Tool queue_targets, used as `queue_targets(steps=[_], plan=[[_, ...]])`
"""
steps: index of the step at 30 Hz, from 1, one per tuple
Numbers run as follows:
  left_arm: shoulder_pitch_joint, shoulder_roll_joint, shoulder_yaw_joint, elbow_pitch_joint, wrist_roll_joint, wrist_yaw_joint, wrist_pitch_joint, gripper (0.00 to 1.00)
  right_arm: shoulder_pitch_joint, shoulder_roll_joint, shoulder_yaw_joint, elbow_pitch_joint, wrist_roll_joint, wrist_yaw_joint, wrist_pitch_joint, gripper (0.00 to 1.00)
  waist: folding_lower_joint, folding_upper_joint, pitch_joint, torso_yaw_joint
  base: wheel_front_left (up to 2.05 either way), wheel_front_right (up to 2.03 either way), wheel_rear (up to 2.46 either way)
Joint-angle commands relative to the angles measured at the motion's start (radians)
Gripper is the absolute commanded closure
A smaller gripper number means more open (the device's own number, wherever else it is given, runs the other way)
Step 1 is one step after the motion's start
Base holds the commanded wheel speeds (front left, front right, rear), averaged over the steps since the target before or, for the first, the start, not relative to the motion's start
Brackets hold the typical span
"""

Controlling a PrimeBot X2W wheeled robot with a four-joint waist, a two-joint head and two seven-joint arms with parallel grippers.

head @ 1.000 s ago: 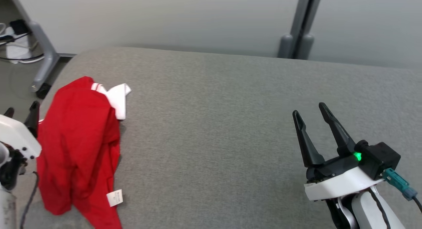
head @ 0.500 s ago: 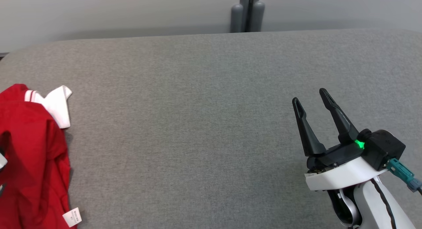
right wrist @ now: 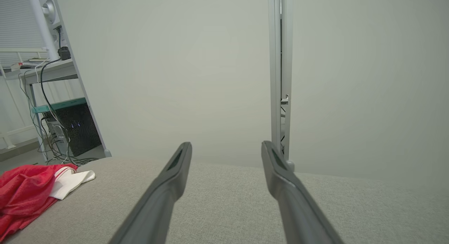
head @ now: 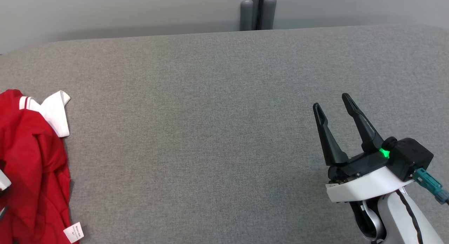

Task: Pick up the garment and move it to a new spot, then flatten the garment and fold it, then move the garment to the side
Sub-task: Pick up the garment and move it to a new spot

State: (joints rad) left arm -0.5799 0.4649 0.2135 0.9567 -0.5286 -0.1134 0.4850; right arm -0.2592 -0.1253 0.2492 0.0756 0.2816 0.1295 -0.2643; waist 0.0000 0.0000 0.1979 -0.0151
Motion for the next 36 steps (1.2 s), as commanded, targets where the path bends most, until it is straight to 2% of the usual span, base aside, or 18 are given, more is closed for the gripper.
queue_targets(steps=[1, 10, 15, 19, 23, 24, 25, 29, 36], plan=[[-0.017, 0.008, -0.005, -0.006, 0.003, -0.004, -0.011, 1.0, -0.01, -0.001, -0.002, -0.002, -0.004, 0.002, 0.0, 0.0, 0.0, 0.0, -0.003, 0.004, 0.0, 0.0, 0.0], [-0.033, 0.032, -0.058, -0.055, 0.029, -0.013, -0.065, 1.0, 0.012, 0.011, -0.003, 0.012, 0.002, 0.002, 0.0, 0.0, 0.0, 0.0, -0.047, 0.019, 0.0, 0.0, 0.0], [-0.06, 0.046, -0.121, -0.147, 0.06, -0.017, -0.074, 1.0, 0.025, 0.022, -0.007, 0.018, 0.006, 0.002, 0.0, 0.0, 0.0, 0.0, -0.089, 0.022, 0.0, 0.0, 0.0], [-0.08, 0.035, -0.167, -0.253, 0.046, -0.017, -0.053, 1.0, 0.037, 0.034, -0.008, 0.021, 0.01, 0.002, 0.0, 0.0, 0.0, 0.0, -0.126, 0.013, 0.0, 0.0, 0.0], [-0.074, 0.03, -0.22, -0.395, -0.002, -0.018, -0.017, 1.0, 0.044, 0.044, -0.013, 0.018, 0.012, 0.002, 0.0, 0.0, 0.0, 0.0, -0.152, -0.012, 0.0, 0.0, 0.0], [-0.063, 0.031, -0.243, -0.468, -0.025, -0.018, 0.0, 1.0, 0.049, 0.049, -0.017, 0.017, 0.013, 0.002, 0.0, 0.0, 0.0, 0.0, -0.163, -0.028, 0.0, 0.0, 0.0], [-0.063, 0.031, -0.243, -0.468, -0.025, -0.018, 0.0, 1.0, 0.049, 0.049, -0.017, 0.017, 0.013, 0.002, 0.0, 0.0, 0.0, 0.0, -0.163, -0.028, 0.0, 0.0, 0.0], [-0.046, 0.022, -0.286, -0.609, -0.062, -0.018, 0.036, 1.0, 0.059, 0.055, -0.023, 0.02, 0.012, 0.002, 0.0, 0.0, 0.0, 0.0, -0.18, -0.068, 0.0, 0.0, 0.0], [-0.017, -0.002, -0.368, -0.802, -0.125, -0.018, 0.09, 1.0, 0.056, 0.061, -0.03, 0.016, 0.008, 0.002, 0.0, 0.0, 0.0, 0.0, -0.189, -0.16, 0.0, 0.0, 0.0]])
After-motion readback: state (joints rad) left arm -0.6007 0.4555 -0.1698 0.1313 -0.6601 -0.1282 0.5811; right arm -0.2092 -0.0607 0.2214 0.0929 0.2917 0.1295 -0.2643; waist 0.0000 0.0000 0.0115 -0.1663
